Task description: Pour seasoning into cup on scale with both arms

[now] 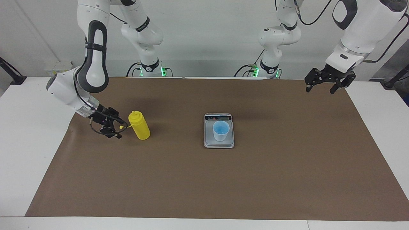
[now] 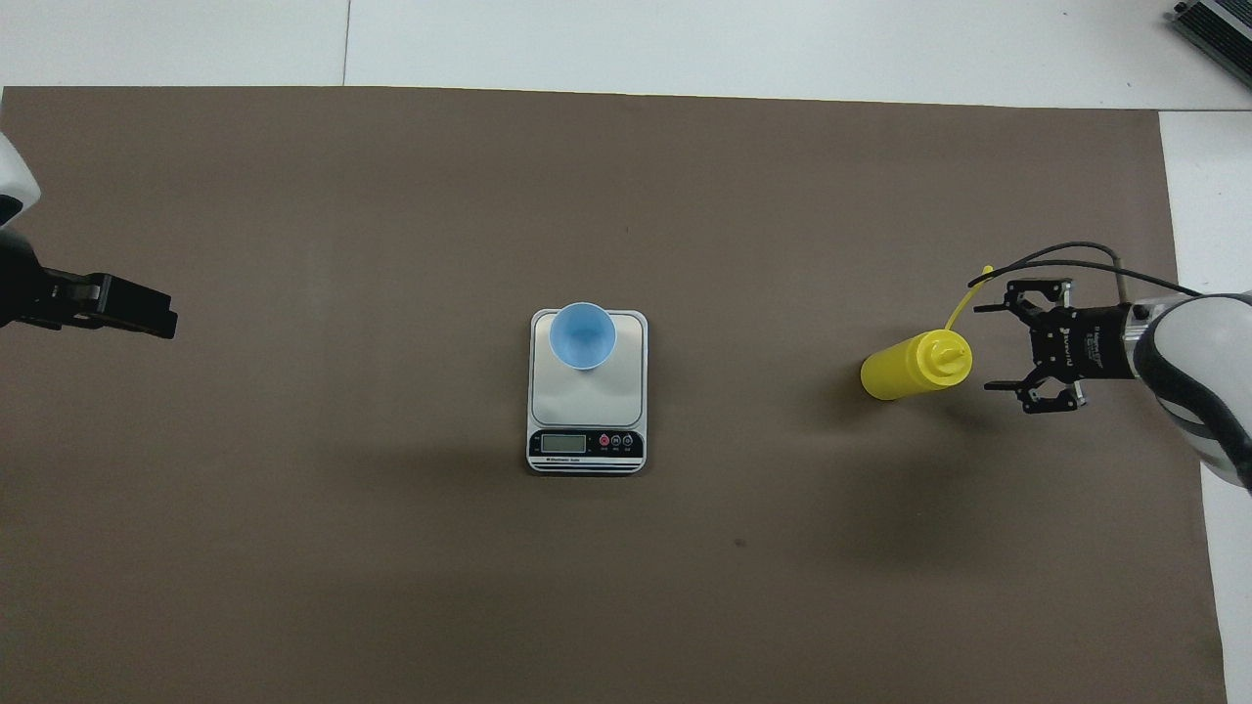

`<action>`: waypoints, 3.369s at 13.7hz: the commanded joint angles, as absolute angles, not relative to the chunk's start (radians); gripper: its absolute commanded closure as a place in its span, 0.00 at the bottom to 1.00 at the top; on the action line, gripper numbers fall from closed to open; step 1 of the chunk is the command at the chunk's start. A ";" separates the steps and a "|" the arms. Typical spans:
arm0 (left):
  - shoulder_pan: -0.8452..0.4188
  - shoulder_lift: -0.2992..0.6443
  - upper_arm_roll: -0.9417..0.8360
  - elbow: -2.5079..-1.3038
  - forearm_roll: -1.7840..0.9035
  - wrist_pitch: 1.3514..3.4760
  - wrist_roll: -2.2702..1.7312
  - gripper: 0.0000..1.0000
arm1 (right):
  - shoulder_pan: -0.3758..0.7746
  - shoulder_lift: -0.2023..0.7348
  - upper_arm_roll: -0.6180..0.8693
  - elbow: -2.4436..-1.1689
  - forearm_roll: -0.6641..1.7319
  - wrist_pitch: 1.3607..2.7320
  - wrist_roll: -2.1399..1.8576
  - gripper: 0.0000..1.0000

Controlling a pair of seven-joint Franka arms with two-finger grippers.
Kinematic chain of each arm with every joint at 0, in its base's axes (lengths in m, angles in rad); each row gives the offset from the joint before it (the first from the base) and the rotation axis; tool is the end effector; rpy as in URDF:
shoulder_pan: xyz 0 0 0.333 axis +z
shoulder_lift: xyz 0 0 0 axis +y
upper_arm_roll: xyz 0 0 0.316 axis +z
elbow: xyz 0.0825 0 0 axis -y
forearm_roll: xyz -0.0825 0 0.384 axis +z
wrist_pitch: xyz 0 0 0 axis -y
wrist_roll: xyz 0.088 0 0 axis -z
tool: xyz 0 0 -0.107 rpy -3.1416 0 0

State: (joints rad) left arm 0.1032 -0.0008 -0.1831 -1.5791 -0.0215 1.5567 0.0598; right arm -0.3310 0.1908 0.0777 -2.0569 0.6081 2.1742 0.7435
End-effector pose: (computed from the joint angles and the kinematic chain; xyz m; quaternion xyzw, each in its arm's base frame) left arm 0.5506 -0.0465 0.6198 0.9974 -0.0698 -0.0109 0.0106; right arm 0.5630 -0.1242 0.3442 -0.7502 0.6122 0.0948 0.2311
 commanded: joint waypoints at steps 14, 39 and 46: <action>0.118 -0.034 -0.181 -1.589 -0.011 1.536 0.077 0.00 | -0.229 -0.017 0.098 -2.019 0.222 2.183 0.595 0.00; 0.120 -0.041 -0.183 -1.605 -0.015 1.548 0.069 0.00 | 0.002 0.032 0.095 -1.614 -0.078 1.717 -0.009 0.00; 0.120 -0.043 -0.183 -1.611 -0.015 1.563 0.069 0.00 | -0.041 0.028 0.091 -1.617 -0.026 1.717 -0.003 0.00</action>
State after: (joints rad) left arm 0.1101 -0.0176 -0.1800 -1.5785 -0.0207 1.5510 0.0644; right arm -0.0233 0.0201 0.0864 -1.6374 -0.0509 1.7368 0.0122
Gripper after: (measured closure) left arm 0.000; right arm 0.000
